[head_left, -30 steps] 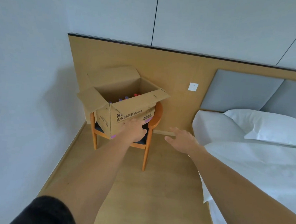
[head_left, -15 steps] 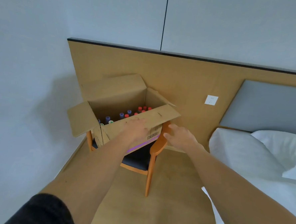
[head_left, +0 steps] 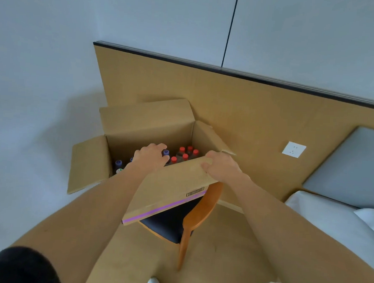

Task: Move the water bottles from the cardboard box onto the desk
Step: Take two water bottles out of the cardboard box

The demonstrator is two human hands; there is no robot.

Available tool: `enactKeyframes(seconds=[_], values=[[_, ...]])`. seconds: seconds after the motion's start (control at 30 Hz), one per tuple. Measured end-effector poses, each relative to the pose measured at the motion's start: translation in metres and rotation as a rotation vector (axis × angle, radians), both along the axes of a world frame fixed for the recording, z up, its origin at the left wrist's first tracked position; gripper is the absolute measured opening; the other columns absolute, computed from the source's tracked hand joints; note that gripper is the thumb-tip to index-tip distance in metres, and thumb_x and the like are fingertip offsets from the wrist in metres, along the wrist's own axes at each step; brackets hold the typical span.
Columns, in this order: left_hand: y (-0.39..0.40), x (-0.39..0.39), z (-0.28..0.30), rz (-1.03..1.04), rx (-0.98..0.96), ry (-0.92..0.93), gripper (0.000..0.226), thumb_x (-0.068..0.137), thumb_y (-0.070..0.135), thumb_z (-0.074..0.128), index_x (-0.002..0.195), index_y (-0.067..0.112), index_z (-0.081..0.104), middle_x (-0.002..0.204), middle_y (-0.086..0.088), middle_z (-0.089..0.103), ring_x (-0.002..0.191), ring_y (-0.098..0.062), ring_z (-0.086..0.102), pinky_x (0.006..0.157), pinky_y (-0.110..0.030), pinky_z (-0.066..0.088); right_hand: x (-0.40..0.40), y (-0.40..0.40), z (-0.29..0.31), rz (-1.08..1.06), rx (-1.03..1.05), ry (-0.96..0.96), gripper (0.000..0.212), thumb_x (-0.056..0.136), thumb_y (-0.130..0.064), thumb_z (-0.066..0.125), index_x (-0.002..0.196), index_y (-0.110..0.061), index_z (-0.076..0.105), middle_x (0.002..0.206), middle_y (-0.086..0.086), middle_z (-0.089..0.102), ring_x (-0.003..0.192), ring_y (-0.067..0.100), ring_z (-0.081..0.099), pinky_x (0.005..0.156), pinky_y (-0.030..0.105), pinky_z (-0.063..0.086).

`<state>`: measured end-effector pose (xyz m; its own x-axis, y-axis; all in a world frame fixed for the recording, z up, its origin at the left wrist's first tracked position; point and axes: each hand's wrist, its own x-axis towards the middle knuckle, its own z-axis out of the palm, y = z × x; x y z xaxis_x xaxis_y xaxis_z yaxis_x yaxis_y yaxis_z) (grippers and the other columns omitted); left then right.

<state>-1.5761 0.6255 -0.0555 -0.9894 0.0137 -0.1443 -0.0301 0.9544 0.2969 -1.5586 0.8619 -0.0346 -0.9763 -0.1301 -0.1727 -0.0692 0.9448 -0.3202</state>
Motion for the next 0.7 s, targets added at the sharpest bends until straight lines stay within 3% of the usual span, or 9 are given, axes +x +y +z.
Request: enactKeyframes(seconds=[0.4,0.7], values=[[-0.036,-0.148,-0.032,-0.006,0.075,0.068,0.051,0.103,0.043,0.043,0.152,0.029,0.038,0.143,-0.007,0.053,0.125,-0.03,0.054,0.102,-0.045,0.044,-0.186,-0.075,-0.018,0.232,0.082,-0.032,0.053,0.1,-0.05,0.051,0.141,-0.016,0.052,0.136,0.008,0.06,0.124,0.027,0.055,0.1,0.04,0.048],[-0.05,-0.209,-0.075,-0.024,0.112,-0.052,0.051,0.104,0.043,0.043,0.152,0.026,0.036,0.144,-0.009,0.052,0.12,-0.035,0.058,0.097,-0.046,0.049,-0.269,-0.101,-0.072,0.345,0.115,-0.206,0.051,0.099,-0.051,0.053,0.139,-0.019,0.054,0.136,0.009,0.06,0.124,0.028,0.056,0.101,0.044,0.049]])
